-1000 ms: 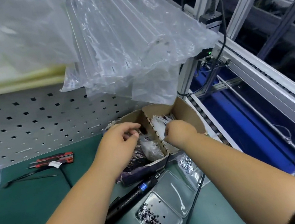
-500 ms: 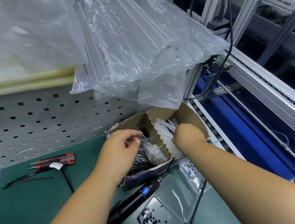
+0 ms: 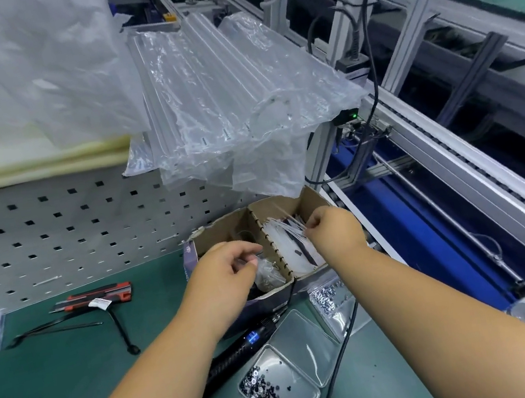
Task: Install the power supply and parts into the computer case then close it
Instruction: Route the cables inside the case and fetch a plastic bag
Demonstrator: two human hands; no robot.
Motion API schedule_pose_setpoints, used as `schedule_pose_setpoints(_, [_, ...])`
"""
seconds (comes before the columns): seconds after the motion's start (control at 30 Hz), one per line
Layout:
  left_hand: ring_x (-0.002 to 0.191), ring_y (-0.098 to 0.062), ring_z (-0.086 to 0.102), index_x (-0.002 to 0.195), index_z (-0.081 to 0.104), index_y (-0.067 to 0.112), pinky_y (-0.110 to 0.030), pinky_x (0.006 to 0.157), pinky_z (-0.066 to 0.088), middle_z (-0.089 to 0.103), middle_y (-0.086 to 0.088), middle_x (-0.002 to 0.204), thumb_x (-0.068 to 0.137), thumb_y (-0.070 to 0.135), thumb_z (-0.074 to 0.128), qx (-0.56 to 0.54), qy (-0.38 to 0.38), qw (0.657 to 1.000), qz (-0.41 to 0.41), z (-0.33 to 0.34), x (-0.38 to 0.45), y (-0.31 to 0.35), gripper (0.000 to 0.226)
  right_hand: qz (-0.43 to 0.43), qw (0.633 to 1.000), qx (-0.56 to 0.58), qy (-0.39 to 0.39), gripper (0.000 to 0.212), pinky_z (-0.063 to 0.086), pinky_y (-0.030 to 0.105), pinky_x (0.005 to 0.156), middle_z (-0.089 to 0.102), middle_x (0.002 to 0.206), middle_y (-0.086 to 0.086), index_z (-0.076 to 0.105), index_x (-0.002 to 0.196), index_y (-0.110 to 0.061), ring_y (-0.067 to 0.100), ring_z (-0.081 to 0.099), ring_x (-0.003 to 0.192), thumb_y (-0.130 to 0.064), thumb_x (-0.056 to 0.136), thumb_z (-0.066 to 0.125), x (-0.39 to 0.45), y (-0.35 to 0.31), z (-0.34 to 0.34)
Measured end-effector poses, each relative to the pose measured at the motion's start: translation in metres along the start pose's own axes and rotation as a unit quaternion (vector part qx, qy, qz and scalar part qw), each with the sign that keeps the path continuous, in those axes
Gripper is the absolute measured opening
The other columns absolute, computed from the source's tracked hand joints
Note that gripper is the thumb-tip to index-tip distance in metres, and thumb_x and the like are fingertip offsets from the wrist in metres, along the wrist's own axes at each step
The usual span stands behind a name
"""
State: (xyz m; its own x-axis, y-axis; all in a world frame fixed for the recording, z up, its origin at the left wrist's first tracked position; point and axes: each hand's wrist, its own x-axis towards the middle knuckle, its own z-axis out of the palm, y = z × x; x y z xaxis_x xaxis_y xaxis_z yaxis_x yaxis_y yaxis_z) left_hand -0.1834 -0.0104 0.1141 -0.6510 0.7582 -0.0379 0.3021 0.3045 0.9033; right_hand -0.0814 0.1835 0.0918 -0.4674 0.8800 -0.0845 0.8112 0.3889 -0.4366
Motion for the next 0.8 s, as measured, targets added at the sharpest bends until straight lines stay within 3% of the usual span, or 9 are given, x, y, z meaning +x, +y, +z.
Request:
schedule_pose_setpoints(0.13, [0.072, 0.002, 0.056, 0.094, 0.071, 0.043, -0.013, 0.066, 0.043, 0.065, 0.016, 0.084, 0.090, 0.022, 0.062, -0.016, -0.026, 0.999, -0.028, 0.011, -0.006, 0.004, 0.024, 0.038, 0.985, 0.164, -0.025, 0.007, 0.049, 0.024, 0.059, 0.069, 0.074, -0.005, 0.070, 0.078, -0.022, 0.013, 0.064, 0.068, -0.021, 0.084, 0.074, -0.019, 0.015, -0.023])
schedule_pose_setpoints(0.27, [0.086, -0.010, 0.066, 0.090, 0.072, 0.041, -0.029, 0.081, 0.052, 0.072, 0.011, 0.089, 0.091, 0.028, 0.061, -0.091, -0.073, 0.991, -0.057, 0.046, -0.009, 0.030, 0.016, 0.085, 0.888, 0.434, -0.123, 0.005, 0.051, 0.019, 0.054, 0.067, 0.062, 0.003, 0.068, 0.085, -0.003, 0.010, 0.063, 0.054, -0.004, 0.085, 0.073, -0.051, 0.033, -0.062])
schedule_pose_setpoints(0.37, [0.082, -0.013, 0.068, 0.097, 0.070, 0.029, -0.028, 0.077, 0.053, 0.074, 0.010, 0.087, 0.094, 0.027, 0.060, -0.136, -0.133, 0.980, -0.065, 0.086, -0.019, 0.061, 0.011, 0.093, 0.850, 0.502, -0.128, 0.006, 0.049, 0.019, 0.058, 0.068, 0.065, 0.002, 0.067, 0.086, -0.007, 0.010, 0.064, 0.056, -0.005, 0.086, 0.072, -0.075, 0.054, -0.097])
schedule_pose_setpoints(0.5, [0.069, -0.013, 0.062, 0.094, 0.068, 0.010, -0.026, 0.069, 0.047, 0.074, -0.003, 0.082, 0.098, 0.023, 0.054, -0.235, -0.228, 0.941, -0.085, 0.138, -0.046, 0.109, 0.020, 0.086, 0.838, 0.529, -0.098, 0.005, 0.045, 0.023, 0.065, 0.068, 0.073, 0.004, 0.067, 0.086, -0.009, 0.014, 0.061, 0.065, -0.009, 0.086, 0.072, -0.114, 0.098, -0.139])
schedule_pose_setpoints(0.63, [0.056, -0.008, 0.056, 0.082, 0.064, 0.012, -0.020, 0.061, 0.043, 0.068, -0.001, 0.071, 0.097, 0.017, 0.054, -0.298, -0.305, 0.900, -0.095, 0.187, -0.082, 0.157, 0.019, 0.083, 0.837, 0.540, -0.026, 0.014, 0.044, 0.019, 0.058, 0.065, 0.071, 0.001, 0.069, 0.073, -0.016, 0.009, 0.056, 0.058, -0.008, 0.084, 0.073, -0.162, 0.157, -0.187])
schedule_pose_setpoints(0.8, [0.057, -0.009, 0.053, 0.077, 0.066, 0.014, -0.024, 0.065, 0.042, 0.066, -0.003, 0.070, 0.094, 0.013, 0.057, -0.260, -0.355, 0.897, -0.037, 0.255, -0.135, 0.212, 0.019, 0.109, 0.832, 0.531, 0.120, 0.012, 0.041, 0.016, 0.052, 0.068, 0.066, -0.005, 0.072, 0.076, -0.018, 0.005, 0.055, 0.054, -0.016, 0.088, 0.071, -0.234, 0.242, -0.253])
